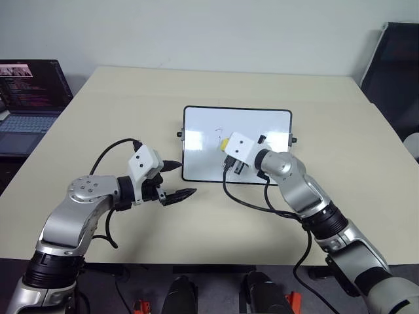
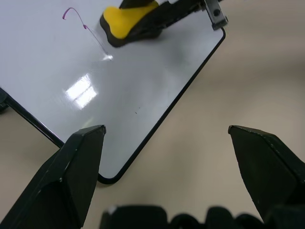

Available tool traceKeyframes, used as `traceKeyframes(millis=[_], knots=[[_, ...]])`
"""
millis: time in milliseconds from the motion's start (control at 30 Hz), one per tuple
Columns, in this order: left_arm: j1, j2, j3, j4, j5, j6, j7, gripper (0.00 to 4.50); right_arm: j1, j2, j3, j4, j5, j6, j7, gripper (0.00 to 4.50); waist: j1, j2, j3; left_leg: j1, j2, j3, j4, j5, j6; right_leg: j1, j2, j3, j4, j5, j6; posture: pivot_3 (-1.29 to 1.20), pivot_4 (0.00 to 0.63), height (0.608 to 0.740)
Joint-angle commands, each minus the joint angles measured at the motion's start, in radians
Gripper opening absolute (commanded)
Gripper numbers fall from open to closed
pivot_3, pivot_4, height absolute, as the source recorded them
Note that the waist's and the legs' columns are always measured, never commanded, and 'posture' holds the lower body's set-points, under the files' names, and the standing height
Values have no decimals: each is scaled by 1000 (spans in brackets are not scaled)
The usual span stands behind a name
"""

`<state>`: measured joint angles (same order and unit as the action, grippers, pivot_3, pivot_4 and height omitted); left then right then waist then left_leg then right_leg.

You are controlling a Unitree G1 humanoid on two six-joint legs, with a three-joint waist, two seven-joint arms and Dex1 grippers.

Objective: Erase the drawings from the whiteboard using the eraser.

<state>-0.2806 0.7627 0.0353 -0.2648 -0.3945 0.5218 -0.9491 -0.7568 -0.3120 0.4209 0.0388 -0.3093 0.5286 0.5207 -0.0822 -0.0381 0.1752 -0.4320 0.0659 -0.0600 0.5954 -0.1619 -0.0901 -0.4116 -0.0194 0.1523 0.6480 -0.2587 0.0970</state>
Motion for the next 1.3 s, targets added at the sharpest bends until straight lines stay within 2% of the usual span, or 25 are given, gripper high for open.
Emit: traceKeyframes(millis=[33,200,400,567,733,967,1300], knots=[[-12,7,17,-19,-6,-3,7,4500,14,-9,-79,-70,43,63,21,671,0,0,0,0,0,0,0,0,0,0,0,0,0,0,0,0,150,740],[-13,-11,56,-11,-28,6,39,4500,63,17,-171,-249,171,161,82,671,0,0,0,-1,0,0,-2,0,0,-1,0,0,0,-1,1,0,150,740],[-36,-88,153,25,-80,1,133,4500,181,47,-360,-517,371,250,95,671,-1,1,0,-1,0,0,-4,0,0,-1,0,-1,0,0,3,0,150,740],[-33,-134,203,32,-130,9,172,4500,345,25,-385,-619,440,177,92,671,0,0,0,-1,0,-1,-3,0,0,0,0,-1,-1,-4,2,0,150,740],[23,-127,231,17,-174,18,148,4500,476,38,-397,-646,481,91,62,671,-5,0,0,-1,0,0,-3,0,0,0,0,0,0,-4,2,0,150,740],[55,-103,238,33,-171,-17,119,4500,585,42,-344,-575,439,-130,29,671,-3,0,0,-1,0,0,-3,0,0,0,0,0,-1,-4,1,0,150,740],[26,-112,213,51,-158,-40,122,4500,539,38,-310,-487,413,-237,-4,671,-2,0,0,-1,0,0,-2,0,0,0,0,0,-1,-4,1,0,150,740]])
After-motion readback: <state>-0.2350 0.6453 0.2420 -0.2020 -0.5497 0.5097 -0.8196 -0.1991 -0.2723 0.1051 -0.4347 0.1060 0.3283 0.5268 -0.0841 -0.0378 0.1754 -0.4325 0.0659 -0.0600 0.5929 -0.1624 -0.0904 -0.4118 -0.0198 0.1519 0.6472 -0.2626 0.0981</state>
